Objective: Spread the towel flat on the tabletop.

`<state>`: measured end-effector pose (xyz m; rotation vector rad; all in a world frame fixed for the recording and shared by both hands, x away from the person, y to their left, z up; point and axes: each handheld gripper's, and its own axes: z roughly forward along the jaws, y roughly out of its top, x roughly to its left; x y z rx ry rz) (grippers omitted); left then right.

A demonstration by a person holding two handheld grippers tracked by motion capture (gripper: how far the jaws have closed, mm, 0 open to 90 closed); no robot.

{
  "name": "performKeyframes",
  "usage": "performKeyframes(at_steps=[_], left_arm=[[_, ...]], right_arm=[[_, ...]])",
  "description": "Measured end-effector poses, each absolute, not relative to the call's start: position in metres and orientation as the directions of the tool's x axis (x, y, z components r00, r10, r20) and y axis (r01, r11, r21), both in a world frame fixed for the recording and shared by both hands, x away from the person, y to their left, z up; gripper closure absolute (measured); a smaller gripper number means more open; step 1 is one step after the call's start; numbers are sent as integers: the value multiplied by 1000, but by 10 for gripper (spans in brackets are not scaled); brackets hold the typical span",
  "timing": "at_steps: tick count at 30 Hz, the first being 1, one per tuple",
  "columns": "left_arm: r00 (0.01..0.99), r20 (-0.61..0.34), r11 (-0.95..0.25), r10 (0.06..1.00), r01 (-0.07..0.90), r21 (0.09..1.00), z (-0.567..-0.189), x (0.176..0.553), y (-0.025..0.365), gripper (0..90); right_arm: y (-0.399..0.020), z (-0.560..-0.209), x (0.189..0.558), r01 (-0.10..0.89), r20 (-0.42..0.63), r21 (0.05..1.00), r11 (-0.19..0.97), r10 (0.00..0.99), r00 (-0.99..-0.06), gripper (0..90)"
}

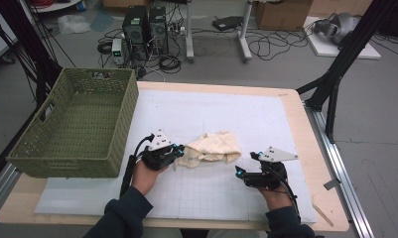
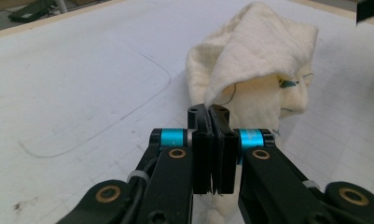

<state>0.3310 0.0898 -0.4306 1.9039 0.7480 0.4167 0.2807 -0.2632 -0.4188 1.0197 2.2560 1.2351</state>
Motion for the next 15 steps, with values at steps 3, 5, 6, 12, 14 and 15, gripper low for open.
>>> performKeyframes(at_steps=[3, 5, 6, 12, 14, 15], left_arm=[[739, -54, -289, 671, 328, 899, -431, 333, 96, 876], [735, -56, -288, 676, 333, 898, -431, 334, 99, 876], [734, -60, -282, 677, 334, 899, -431, 335, 101, 875], [721, -81, -251, 689, 341, 906, -431, 337, 109, 876], [716, -86, -243, 693, 345, 907, -431, 338, 110, 875], [716, -88, -241, 693, 345, 907, -431, 338, 111, 876]], right_arm=[[-249, -423, 285, 426, 13, 816, 390, 724, -690, 381], [-244, -425, 288, 423, 5, 812, 403, 719, -695, 391], [-231, -429, 295, 415, -26, 798, 437, 713, -701, 428], [-206, -436, 318, 397, -170, 746, 534, 729, -663, 533], [-203, -440, 326, 421, -189, 716, 557, 735, -651, 595], [-203, -443, 330, 440, -189, 701, 561, 741, -644, 620]])
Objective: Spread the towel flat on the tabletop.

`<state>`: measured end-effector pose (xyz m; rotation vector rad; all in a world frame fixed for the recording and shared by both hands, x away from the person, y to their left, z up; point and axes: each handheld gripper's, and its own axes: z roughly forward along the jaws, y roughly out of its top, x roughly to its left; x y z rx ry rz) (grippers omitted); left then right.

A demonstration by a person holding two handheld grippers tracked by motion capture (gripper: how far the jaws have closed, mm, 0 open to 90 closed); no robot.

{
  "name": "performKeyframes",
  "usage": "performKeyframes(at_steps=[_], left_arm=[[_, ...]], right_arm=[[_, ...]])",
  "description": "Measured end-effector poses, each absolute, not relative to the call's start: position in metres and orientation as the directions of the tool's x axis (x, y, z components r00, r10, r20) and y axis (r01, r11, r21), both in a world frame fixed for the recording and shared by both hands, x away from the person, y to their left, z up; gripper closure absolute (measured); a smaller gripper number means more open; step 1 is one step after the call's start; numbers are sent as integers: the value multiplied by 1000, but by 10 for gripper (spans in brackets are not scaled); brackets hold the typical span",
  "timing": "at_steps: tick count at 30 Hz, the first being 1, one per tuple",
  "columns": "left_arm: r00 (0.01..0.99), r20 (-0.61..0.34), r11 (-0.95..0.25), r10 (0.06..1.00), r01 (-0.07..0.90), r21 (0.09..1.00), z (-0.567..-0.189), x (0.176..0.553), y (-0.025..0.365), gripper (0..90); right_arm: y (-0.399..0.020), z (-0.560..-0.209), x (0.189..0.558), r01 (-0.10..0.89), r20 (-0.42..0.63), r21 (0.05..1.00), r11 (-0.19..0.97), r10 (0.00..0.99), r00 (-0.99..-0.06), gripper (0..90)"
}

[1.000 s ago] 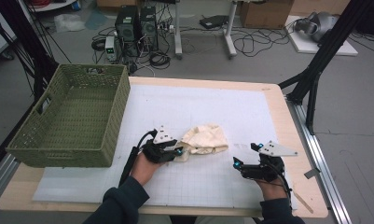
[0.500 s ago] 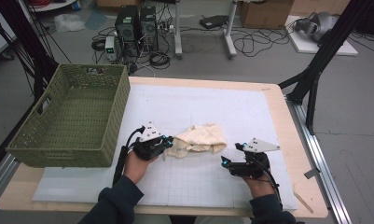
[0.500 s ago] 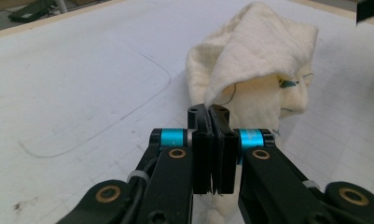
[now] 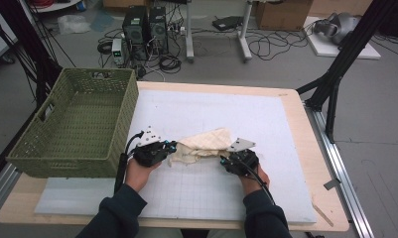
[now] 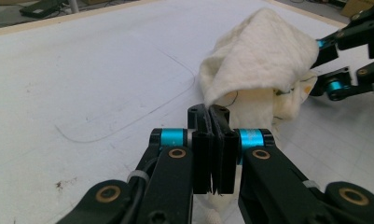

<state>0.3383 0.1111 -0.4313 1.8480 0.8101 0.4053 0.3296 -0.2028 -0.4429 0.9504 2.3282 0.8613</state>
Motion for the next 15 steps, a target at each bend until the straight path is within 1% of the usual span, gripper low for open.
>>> performKeyframes(at_steps=[1, 3, 4, 5, 6, 7, 9, 10, 13, 14, 15], left_arm=[[717, -89, -241, 692, 345, 907, -431, 339, 112, 876], [712, -92, -233, 696, 345, 909, -431, 339, 113, 876], [707, -89, -231, 702, 344, 910, -431, 339, 114, 876], [701, -91, -227, 707, 347, 910, -430, 339, 115, 876], [696, -93, -222, 712, 348, 911, -430, 340, 118, 876], [690, -99, -213, 717, 352, 911, -430, 340, 119, 876], [682, -104, -201, 724, 353, 914, -429, 340, 123, 876], [679, -106, -196, 727, 352, 915, -428, 340, 124, 876], [669, -105, -191, 736, 354, 915, -427, 341, 126, 876], [665, -108, -187, 739, 357, 915, -427, 341, 127, 876], [664, -111, -182, 740, 356, 916, -427, 342, 128, 876]], right_arm=[[-203, -443, 330, 440, -189, 701, 561, 741, -644, 620], [-206, -444, 333, 458, -132, 714, 530, 744, -656, 688], [-208, -444, 334, 482, -80, 717, 504, 746, -661, 795], [-208, -444, 334, 482, -80, 717, 504, 746, -661, 795], [-208, -443, 333, 483, -81, 715, 505, 747, -660, 836], [-211, -441, 332, 492, -62, 703, 514, 733, -678, 852], [-213, -440, 330, 494, -52, 701, 515, 727, -685, 854], [-217, -437, 322, 484, -33, 700, 526, 700, -714, 854], [-221, -434, 314, 462, -27, 704, 539, 671, -741, 854], [-223, -433, 309, 455, -13, 707, 542, 653, -757, 854], [-227, -427, 297, 435, 9, 714, 548, 614, -789, 854]])
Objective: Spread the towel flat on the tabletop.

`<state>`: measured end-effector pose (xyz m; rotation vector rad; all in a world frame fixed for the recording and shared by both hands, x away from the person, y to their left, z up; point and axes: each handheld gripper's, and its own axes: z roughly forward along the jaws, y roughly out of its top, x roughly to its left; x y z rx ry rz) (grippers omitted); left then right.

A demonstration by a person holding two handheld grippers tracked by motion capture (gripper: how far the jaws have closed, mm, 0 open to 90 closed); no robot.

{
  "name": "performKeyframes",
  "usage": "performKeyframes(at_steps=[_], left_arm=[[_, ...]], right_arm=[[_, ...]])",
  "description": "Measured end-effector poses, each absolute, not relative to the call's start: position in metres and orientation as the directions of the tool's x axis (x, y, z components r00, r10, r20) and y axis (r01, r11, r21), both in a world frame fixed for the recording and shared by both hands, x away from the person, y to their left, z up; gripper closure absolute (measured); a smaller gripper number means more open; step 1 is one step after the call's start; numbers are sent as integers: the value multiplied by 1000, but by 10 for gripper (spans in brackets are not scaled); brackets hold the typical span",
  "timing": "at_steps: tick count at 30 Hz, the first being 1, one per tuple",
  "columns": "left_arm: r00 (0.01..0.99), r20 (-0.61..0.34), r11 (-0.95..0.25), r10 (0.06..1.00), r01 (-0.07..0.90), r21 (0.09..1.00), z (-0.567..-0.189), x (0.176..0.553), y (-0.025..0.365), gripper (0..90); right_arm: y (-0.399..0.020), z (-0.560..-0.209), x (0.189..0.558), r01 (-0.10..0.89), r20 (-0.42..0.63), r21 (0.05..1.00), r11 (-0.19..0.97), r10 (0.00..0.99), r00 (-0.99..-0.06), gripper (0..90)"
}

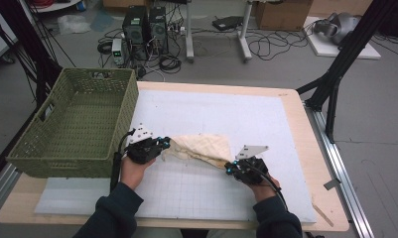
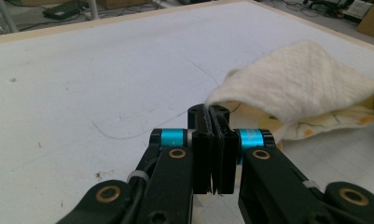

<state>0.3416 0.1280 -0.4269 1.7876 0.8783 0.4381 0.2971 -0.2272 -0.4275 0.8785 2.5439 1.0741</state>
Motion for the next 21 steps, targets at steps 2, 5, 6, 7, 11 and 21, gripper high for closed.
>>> performKeyframes(at_steps=[2, 5, 6, 7, 11, 21], left_arm=[[661, -112, -179, 742, 357, 917, -426, 342, 129, 876], [654, -115, -172, 748, 358, 918, -422, 343, 130, 876], [652, -114, -164, 750, 351, 922, -421, 344, 130, 876], [652, -117, -162, 750, 351, 922, -421, 345, 130, 876], [659, -115, -171, 743, 353, 920, -418, 351, 121, 877], [653, -105, -198, 750, 374, 906, -427, 372, 94, 876]], right_arm=[[-229, -426, 293, 426, 15, 717, 552, 598, -801, 854], [-238, -418, 276, 395, 26, 727, 562, 552, -834, 858], [-242, -415, 271, 390, 31, 729, 562, 542, -840, 861], [-248, -413, 266, 386, 47, 738, 554, 529, -848, 861], [-266, -409, 258, 387, 61, 758, 525, 534, -843, 858], [-248, -402, 277, 355, -53, 778, 518, 618, -784, 567]])
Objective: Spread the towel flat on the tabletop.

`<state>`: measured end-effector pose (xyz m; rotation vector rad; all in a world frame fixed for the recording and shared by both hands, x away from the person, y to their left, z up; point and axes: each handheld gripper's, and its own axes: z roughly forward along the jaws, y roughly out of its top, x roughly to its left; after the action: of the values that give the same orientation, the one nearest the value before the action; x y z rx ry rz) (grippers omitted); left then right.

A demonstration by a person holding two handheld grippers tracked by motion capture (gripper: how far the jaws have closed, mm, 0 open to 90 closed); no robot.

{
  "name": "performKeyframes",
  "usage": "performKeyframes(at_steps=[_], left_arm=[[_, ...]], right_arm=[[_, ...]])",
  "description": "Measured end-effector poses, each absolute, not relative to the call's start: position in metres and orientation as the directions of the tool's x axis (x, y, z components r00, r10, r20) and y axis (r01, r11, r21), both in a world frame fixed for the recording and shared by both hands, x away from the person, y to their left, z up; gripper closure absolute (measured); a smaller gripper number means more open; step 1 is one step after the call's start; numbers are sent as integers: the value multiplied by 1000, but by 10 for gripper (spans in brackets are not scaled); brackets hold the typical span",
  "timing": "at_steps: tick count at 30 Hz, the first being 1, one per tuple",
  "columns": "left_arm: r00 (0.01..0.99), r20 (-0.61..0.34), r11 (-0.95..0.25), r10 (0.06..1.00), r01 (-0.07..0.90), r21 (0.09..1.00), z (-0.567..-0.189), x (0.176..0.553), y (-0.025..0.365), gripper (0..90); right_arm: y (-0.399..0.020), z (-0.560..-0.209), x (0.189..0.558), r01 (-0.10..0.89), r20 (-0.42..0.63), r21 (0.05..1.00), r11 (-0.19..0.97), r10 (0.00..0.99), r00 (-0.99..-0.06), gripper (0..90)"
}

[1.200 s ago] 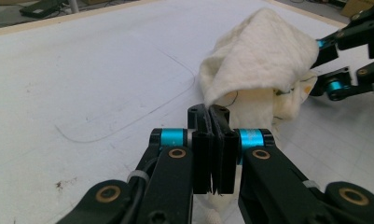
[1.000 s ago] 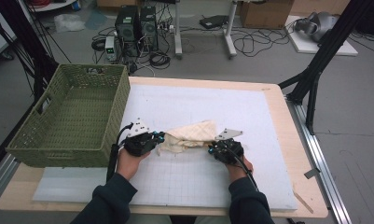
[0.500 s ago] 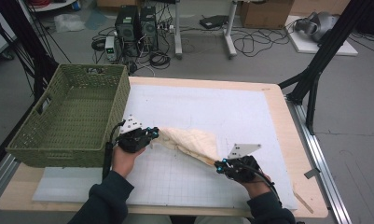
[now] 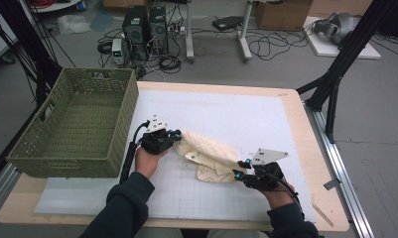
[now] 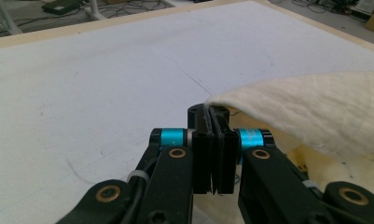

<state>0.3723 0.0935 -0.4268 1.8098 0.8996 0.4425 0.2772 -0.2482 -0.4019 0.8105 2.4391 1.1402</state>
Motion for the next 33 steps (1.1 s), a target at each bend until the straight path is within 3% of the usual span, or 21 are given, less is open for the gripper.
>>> performKeyframes(at_steps=[6, 8, 10, 13, 14, 15, 16, 17, 21, 26, 33], left_arm=[[645, -107, -181, 756, 364, 914, -427, 374, 95, 876], [650, -104, -188, 752, 363, 912, -427, 374, 94, 876], [651, -99, -195, 753, 365, 910, -428, 374, 94, 876], [644, -93, -192, 759, 359, 913, -427, 374, 96, 874], [640, -90, -191, 763, 356, 915, -427, 374, 97, 785], [633, -91, -186, 769, 357, 915, -427, 375, 97, 785], [619, -108, -171, 778, 374, 911, -427, 376, 99, 631], [611, -123, -157, 782, 384, 910, -427, 376, 100, 631], [609, -129, -156, 783, 392, 907, -425, 374, 100, 538], [623, -125, -172, 772, 395, 902, -424, 371, 97, 530], [642, -129, -182, 756, 395, 901, -423, 370, 100, 530]], right_arm=[[-213, -399, 302, 296, -162, 785, 544, 642, -750, 364], [-202, -401, 313, 282, -192, 782, 557, 644, -740, 355], [-192, -404, 330, 283, -194, 770, 571, 632, -750, 453], [-187, -405, 347, 284, -179, 745, 604, 591, -787, 830], [-190, -402, 352, 302, -156, 762, 573, 614, -774, 861], [-190, -402, 352, 302, -156, 762, 573, 614, -774, 861], [-202, -401, 361, 344, -133, 772, 535, 665, -734, 859], [-202, -401, 361, 344, -133, 772, 535, 665, -734, 859], [-228, -406, 377, 452, -96, 754, 477, 761, -642, 822], [-250, -415, 390, 554, -122, 716, 425, 857, -500, 640], [-267, -404, 381, 514, -130, 772, 375, 884, -449, 515]])
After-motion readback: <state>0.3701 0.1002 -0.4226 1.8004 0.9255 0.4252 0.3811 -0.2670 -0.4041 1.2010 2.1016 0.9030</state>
